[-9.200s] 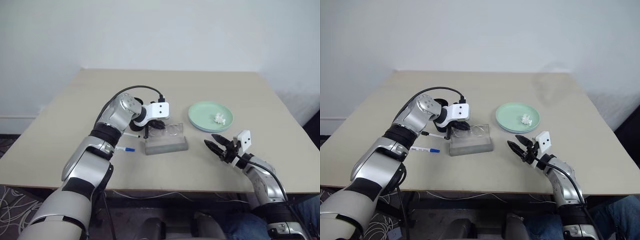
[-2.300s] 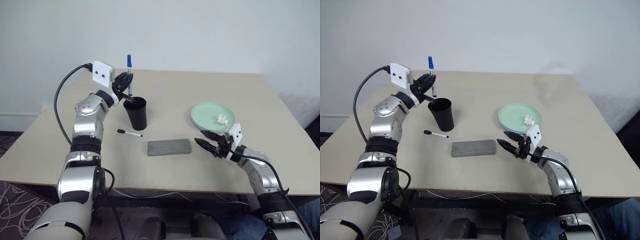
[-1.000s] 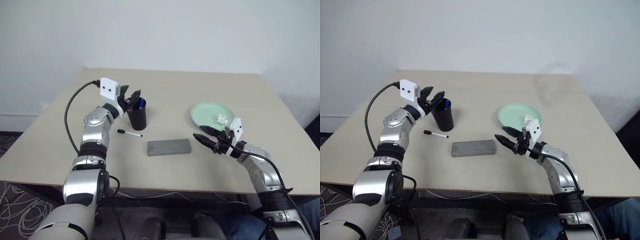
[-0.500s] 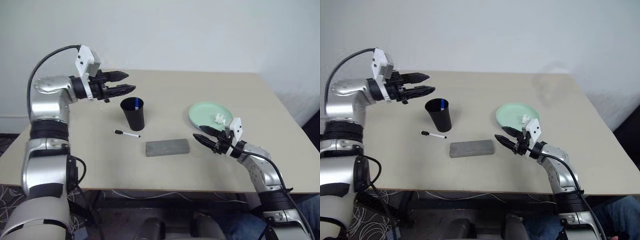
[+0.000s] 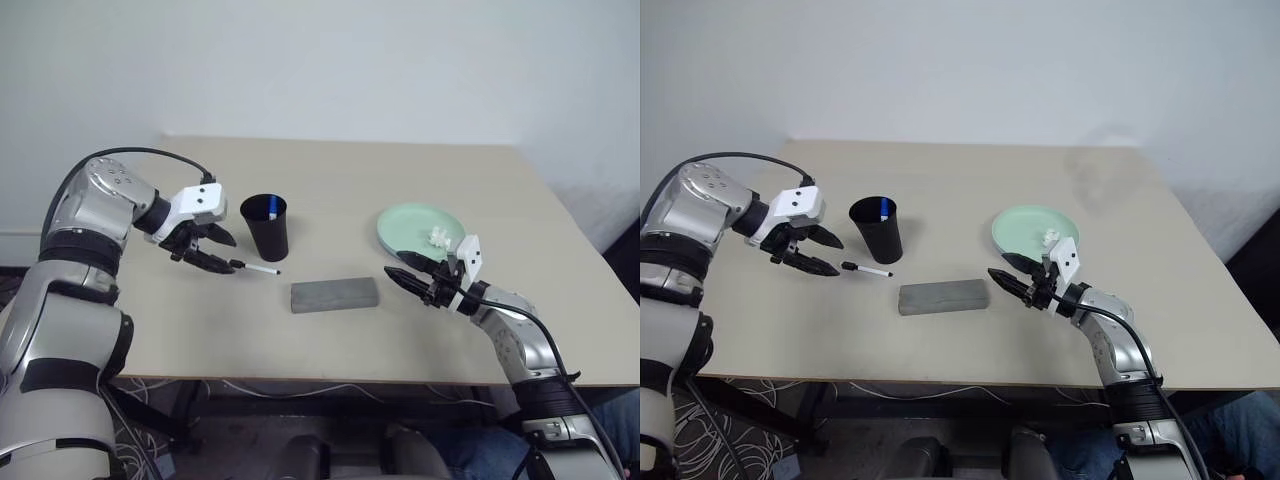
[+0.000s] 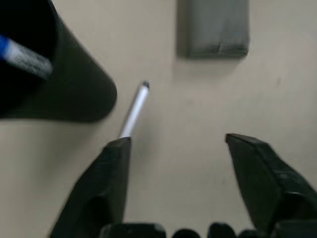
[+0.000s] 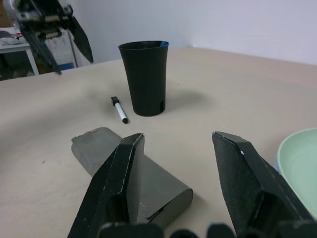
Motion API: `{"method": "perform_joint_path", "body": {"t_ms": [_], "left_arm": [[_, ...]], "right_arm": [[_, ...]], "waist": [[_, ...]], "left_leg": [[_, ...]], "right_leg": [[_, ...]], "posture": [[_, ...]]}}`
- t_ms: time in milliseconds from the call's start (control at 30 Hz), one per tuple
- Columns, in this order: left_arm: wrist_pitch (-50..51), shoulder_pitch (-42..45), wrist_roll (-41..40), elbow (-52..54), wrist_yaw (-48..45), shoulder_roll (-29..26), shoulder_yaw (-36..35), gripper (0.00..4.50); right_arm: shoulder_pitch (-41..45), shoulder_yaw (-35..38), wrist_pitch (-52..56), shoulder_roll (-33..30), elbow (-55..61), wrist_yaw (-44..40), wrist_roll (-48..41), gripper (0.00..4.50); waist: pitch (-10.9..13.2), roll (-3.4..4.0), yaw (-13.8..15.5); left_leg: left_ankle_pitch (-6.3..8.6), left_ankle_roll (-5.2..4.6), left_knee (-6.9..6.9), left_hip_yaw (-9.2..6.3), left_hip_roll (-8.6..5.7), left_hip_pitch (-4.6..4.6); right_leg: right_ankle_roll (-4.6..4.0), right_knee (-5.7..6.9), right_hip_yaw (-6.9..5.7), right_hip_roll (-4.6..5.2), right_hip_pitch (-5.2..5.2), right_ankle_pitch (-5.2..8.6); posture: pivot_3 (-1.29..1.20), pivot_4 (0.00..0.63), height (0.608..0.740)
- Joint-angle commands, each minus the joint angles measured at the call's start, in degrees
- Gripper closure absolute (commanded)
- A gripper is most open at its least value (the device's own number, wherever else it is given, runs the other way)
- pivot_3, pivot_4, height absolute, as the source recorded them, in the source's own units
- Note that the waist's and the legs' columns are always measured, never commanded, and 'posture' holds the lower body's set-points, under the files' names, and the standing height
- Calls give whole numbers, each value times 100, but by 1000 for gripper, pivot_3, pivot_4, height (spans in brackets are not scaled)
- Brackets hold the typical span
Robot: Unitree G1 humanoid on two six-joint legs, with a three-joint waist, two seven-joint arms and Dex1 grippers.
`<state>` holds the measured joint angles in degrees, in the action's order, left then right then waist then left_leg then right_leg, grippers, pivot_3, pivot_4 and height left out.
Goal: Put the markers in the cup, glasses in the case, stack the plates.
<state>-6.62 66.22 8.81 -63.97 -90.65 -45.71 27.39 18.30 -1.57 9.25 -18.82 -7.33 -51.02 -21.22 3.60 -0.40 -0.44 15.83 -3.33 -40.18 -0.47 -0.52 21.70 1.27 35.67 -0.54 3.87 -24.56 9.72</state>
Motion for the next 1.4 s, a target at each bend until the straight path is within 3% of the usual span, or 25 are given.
{"method": "perform_joint_path", "body": {"t_ms": [33, 500, 1400], "left_arm": [[-333, 291, 584, -469, 346, 190, 142, 42], [-266, 408, 1455, -1245, 1606, 853, 16, 42], [-97, 216, 1770, -1471, 2306, 1465, -171, 42]], "right_arm": [[93, 113, -126, -38, 120, 24, -26, 2124], [3, 148, -91, -145, 146, 88, -14, 2124], [-712, 173, 139, -247, 974, 382, -71, 2124]], "waist": [[0, -1, -1], [1, -7, 1], [1, -14, 61]], "left_leg": [[0, 0, 0, 0, 0, 0], [0, 0, 0, -2, 4, 3], [1, 0, -1, -2, 4, 3]], "right_leg": [[0, 0, 0, 0, 0, 0], [2, 2, -1, -1, -4, -1], [2, 2, -2, 0, -4, -1]], "posture": [[0, 0, 721], [0, 0, 721], [0, 0, 721]]}}
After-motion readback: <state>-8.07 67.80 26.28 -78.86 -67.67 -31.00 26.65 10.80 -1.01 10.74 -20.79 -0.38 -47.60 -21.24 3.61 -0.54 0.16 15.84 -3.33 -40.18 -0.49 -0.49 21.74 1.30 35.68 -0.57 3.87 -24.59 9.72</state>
